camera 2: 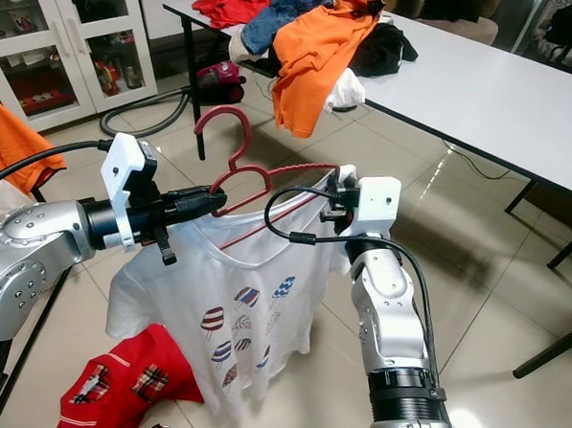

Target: Hang hanger

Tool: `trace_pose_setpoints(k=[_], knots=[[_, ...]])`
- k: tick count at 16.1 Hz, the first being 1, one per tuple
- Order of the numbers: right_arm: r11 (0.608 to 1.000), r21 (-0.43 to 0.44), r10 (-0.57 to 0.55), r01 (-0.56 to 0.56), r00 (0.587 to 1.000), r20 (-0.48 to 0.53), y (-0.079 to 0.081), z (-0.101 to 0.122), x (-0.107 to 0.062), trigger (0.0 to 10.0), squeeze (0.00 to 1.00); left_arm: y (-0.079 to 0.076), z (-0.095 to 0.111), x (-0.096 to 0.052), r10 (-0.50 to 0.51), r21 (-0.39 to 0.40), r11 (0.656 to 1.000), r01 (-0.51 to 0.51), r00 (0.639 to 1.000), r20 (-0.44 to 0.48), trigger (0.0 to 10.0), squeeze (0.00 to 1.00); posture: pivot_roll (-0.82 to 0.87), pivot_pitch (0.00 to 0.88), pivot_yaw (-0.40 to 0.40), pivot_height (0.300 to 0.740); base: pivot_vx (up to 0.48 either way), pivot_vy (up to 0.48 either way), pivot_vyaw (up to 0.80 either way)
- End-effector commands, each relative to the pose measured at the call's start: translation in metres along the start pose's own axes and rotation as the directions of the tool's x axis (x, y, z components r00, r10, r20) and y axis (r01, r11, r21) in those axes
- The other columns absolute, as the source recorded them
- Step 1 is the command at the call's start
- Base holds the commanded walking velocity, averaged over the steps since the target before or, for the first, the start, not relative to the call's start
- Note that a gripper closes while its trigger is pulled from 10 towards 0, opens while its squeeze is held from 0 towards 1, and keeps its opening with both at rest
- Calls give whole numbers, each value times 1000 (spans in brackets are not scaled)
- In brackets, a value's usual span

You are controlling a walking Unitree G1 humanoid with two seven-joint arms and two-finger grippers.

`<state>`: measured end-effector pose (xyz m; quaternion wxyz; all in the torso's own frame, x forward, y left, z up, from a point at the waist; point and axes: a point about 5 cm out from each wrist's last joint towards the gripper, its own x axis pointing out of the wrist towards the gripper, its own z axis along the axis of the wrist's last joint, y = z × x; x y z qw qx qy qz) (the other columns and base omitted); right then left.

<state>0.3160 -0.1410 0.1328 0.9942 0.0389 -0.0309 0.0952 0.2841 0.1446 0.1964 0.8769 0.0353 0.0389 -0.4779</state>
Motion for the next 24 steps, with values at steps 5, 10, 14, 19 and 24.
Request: trace_pose_setpoints(k=[5, 10, 14, 19, 24], knots=[[1000, -8, -25, 25, 1000, 15, -1, 1, 1, 627, 0, 3, 13, -1, 10, 44, 999, -11, 1000, 29, 0, 0, -82, 0, 5, 740, 0, 0, 0], [997, -44, -62, 62, 998, 11, -2, 0, -1, 353, 0, 2, 11, -1, 6, 46, 999, -7, 1000, 25, 0, 0, -84, 0, 4, 740, 0, 0, 0], [991, -90, -89, 95, 993, 75, -1, 10, -4, 0, 0, 4, 5, 0, 33, 91, 995, -30, 999, -33, 0, 0, -86, 0, 5, 740, 0, 0, 0], [995, -64, -72, 78, 993, 88, 4, 21, -1, 0, 0, 2, 3, 1, 6, 121, 993, 1, 998, -62, 0, 0, -92, 0, 7, 740, 0, 0, 0], [995, -62, 81, -82, 996, -20, 23, 11, 3, 0, 0, -8, 6, 7, -57, 106, 993, 60, 998, -31, 0, 0, -90, 0, 2, 740, 0, 0, 0]])
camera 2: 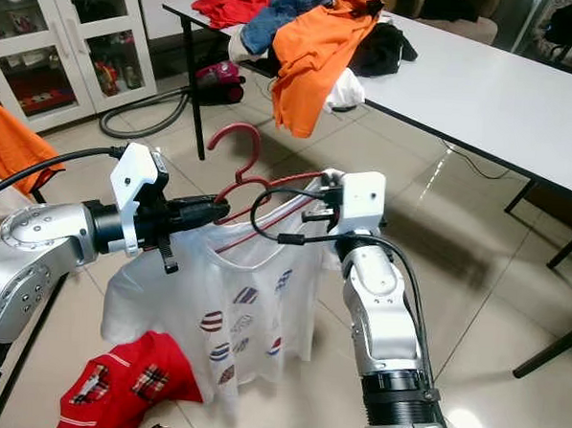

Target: Hang hanger

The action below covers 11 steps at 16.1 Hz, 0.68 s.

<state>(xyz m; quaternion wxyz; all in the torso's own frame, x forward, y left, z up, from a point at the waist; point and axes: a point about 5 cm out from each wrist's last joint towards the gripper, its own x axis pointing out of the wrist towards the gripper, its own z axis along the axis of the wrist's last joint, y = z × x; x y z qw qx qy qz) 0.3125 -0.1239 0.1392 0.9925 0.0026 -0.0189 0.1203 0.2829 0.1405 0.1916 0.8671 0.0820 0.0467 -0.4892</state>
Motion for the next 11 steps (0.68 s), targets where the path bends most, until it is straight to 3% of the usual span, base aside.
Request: trace_pose_setpoints(k=[1, 4, 6, 8, 11], knots=[[997, 1, 75, -75, 997, 18, 12, 10, 2, 0, 0, -4, 10, 4, -31, 30, 999, 31, 999, 28, 0, 0, -93, 0, 2, 740, 0, 0, 0], [994, -2, 105, -105, 994, 14, 15, 12, 1, 0, 0, -8, 8, 4, -83, 21, 996, 83, 996, 19, 0, 0, -93, 0, 6, 740, 0, 0, 0], [996, -6, 85, -85, 996, 26, 7, 17, 1, 0, 0, -8, 4, 2, -98, 33, 995, 99, 995, -20, 0, 0, -92, 0, 8, 740, 0, 0, 0], [997, -19, 72, -71, 997, 36, -3, 25, -2, 0, 0, 2, 2, -2, -44, 58, 997, 46, 998, -50, 0, 0, -96, 0, 10, 740, 0, 0, 0], [996, -29, 83, -82, 996, 25, -9, 33, -7, 0, 0, 7, 1, -7, -44, 74, 996, 49, 996, -76, 0, 0, -98, 0, 12, 740, 0, 0, 0]])
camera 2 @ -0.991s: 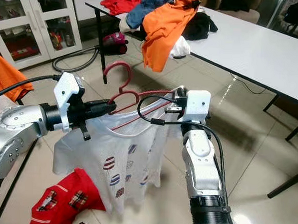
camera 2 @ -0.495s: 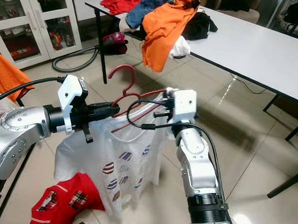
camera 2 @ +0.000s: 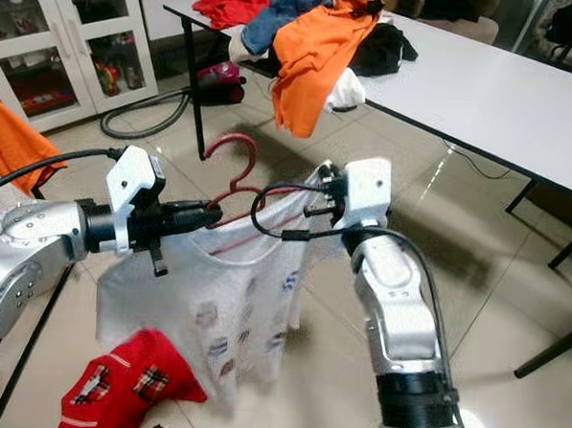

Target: Hang hanger

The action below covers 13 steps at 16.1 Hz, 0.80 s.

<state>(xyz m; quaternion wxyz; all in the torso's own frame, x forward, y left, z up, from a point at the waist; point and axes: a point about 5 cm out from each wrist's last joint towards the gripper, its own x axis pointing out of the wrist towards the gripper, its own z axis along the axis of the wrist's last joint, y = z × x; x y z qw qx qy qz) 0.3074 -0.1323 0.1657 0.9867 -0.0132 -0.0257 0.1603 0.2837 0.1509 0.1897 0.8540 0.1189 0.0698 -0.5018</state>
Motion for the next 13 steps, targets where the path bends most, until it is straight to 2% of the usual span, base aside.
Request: trace_pose_setpoints(k=[1, 3, 5, 9, 11, 13], knots=[[1000, -3, 19, -19, 1000, -18, -6, 6, -6, 0, 0, 4, 5, -4, -14, 37, 999, 15, 1000, -13, 0, 0, -101, 0, 11, 740, 0, 0, 0], [999, -22, 33, -34, 997, -67, -14, 4, -15, 0, 0, 10, 6, -8, -2, 40, 999, 3, 1000, -11, 0, 0, -102, 0, 11, 740, 0, 0, 0], [999, -19, 49, -51, 994, -98, -15, 2, -19, 0, 0, 12, 10, -6, -7, 39, 999, 7, 1000, 5, 0, 0, -104, 0, 14, 740, 0, 0, 0], [988, 0, 152, -153, 981, -118, 10, 2, -17, 0, 0, 7, 12, 4, -48, 35, 998, 48, 999, 15, 0, 0, -104, 0, 18, 740, 0, 0, 0], [985, -19, 167, -170, 980, -104, 14, 9, -14, 0, 0, 3, 6, 4, -81, 34, 996, 81, 997, -14, 0, 0, -104, 0, 18, 740, 0, 0, 0], [985, -29, 169, -172, 981, -95, 14, 13, -13, 0, 0, 4, 3, 3, -71, 36, 997, 72, 997, -28, 0, 0, -100, 0, 16, 740, 0, 0, 0]])
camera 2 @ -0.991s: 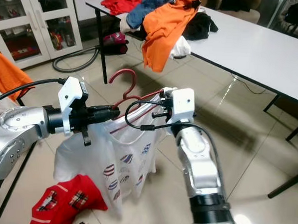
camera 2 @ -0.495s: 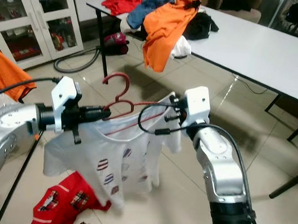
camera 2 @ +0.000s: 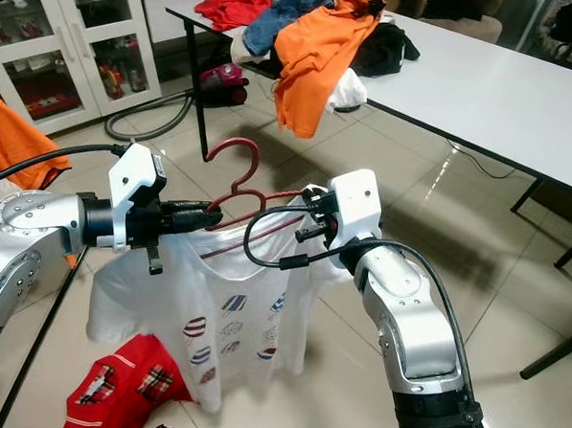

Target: Hang hanger

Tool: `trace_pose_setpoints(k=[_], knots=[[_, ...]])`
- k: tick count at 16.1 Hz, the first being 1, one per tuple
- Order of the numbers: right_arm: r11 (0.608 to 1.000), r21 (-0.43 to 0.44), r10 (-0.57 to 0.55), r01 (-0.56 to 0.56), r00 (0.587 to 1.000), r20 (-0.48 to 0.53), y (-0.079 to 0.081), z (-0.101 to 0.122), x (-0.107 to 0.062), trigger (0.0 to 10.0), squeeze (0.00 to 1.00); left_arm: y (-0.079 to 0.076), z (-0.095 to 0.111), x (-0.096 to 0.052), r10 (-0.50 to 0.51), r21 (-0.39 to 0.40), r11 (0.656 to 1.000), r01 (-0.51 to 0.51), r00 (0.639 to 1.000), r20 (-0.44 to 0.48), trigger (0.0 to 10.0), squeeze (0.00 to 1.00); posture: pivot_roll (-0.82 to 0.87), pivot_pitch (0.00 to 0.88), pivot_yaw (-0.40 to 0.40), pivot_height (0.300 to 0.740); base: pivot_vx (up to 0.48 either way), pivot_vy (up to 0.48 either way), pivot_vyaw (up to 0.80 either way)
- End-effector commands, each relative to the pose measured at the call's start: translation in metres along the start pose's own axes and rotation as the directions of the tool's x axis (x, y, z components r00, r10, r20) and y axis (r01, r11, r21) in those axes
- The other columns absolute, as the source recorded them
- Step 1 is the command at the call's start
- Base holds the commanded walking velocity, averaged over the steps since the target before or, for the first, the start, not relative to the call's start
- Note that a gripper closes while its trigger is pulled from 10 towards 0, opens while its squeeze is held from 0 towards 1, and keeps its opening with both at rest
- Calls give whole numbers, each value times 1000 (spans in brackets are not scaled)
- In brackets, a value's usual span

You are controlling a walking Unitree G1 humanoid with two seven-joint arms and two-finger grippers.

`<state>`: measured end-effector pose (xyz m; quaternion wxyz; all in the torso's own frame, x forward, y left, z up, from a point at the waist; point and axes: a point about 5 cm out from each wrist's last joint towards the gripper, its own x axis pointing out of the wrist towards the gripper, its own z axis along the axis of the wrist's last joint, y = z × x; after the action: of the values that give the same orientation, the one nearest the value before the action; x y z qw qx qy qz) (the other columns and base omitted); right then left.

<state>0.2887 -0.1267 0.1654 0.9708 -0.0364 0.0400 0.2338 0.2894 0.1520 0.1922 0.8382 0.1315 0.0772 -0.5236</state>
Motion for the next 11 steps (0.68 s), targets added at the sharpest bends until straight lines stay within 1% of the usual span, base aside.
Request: trace_pose_setpoints(k=[1, 4, 5, 6, 7, 9, 11], knots=[[1000, -23, 18, -17, 999, 47, 2, 16, 1, 0, 0, 1, -1, 0, -5, 19, 1000, 5, 1000, -17, 0, 0, -102, 0, 17, 740, 0, 0, 0], [999, -28, 19, -18, 999, 48, -1, 21, -3, 0, 0, 1, -4, -4, -14, 17, 1000, 14, 999, -31, 0, 0, -106, 0, 16, 740, 0, 0, 0], [999, -31, 13, -12, 999, 44, -4, 21, -4, 0, 0, 1, -4, -4, -13, 14, 1000, 13, 1000, -28, 0, 0, -108, 0, 16, 740, 0, 0, 0], [999, -39, 2, 0, 999, 32, -12, 21, -9, 0, 0, 2, -4, -7, -7, 10, 1000, 8, 1000, -18, 0, 0, -109, 0, 15, 740, 0, 0, 0], [999, -42, 2, -1, 1000, 23, -14, 21, -11, 0, 0, 3, -3, -8, -10, 9, 1000, 10, 1000, -12, 0, 0, -111, 0, 14, 740, 0, 0, 0], [999, -49, 5, -4, 1000, 12, -17, 20, -14, 0, 0, 1, -1, -9, -32, 4, 999, 32, 999, 3, 0, 0, -109, 0, 13, 740, 0, 0, 0], [998, -57, 10, -9, 1000, 15, -18, 22, -14, 0, 0, -3, -1, -9, -73, -4, 997, 73, 997, 3, 0, 0, -110, 0, 13, 740, 0, 0, 0]])
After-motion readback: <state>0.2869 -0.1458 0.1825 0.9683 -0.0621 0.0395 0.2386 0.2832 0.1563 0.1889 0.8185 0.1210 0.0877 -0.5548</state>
